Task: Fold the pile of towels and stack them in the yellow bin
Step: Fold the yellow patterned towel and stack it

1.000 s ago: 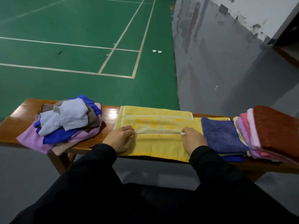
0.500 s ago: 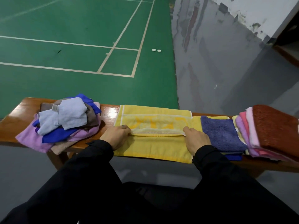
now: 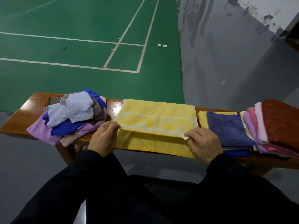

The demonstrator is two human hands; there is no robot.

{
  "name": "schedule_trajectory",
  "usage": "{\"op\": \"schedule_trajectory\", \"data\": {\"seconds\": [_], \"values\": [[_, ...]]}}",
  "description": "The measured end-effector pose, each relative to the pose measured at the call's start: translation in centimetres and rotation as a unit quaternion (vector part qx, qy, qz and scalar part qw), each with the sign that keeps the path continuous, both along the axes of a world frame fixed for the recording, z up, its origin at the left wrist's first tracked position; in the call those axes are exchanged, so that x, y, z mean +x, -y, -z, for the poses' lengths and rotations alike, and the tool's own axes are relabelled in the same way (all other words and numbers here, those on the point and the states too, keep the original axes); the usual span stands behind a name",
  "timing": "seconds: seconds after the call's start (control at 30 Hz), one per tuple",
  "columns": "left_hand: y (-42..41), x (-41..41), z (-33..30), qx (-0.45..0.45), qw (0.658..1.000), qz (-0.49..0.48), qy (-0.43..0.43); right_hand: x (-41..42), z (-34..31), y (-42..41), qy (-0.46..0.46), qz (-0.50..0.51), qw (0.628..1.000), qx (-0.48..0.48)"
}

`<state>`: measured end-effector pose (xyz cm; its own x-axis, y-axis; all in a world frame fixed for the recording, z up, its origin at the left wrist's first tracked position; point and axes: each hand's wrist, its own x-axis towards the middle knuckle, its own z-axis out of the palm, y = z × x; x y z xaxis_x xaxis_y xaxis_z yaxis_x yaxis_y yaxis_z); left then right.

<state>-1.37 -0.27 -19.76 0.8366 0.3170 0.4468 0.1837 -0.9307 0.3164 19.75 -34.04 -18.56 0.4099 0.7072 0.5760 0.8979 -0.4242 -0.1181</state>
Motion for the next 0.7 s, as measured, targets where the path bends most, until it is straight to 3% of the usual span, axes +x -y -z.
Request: {"op": "schedule_trajectory", "data": {"seconds": [0.13, 0.57, 0.7], "values": [[-0.4, -2.2, 2.3, 0.0, 0.996, 0.064, -0.062, -1.5, 2.6, 1.1, -0.009, -0.027, 0.998, -0.054], [0.4, -3.5, 2.7, -0.002, 0.994, 0.085, -0.072, -2.8, 4.0, 2.0, 0.006, -0.058, 0.997, -0.049], [0.6, -3.0, 2.0, 0.046, 0.986, 0.108, -0.122, -3.1, 4.0, 2.2, -0.022, -0.057, 0.991, -0.122]]}}
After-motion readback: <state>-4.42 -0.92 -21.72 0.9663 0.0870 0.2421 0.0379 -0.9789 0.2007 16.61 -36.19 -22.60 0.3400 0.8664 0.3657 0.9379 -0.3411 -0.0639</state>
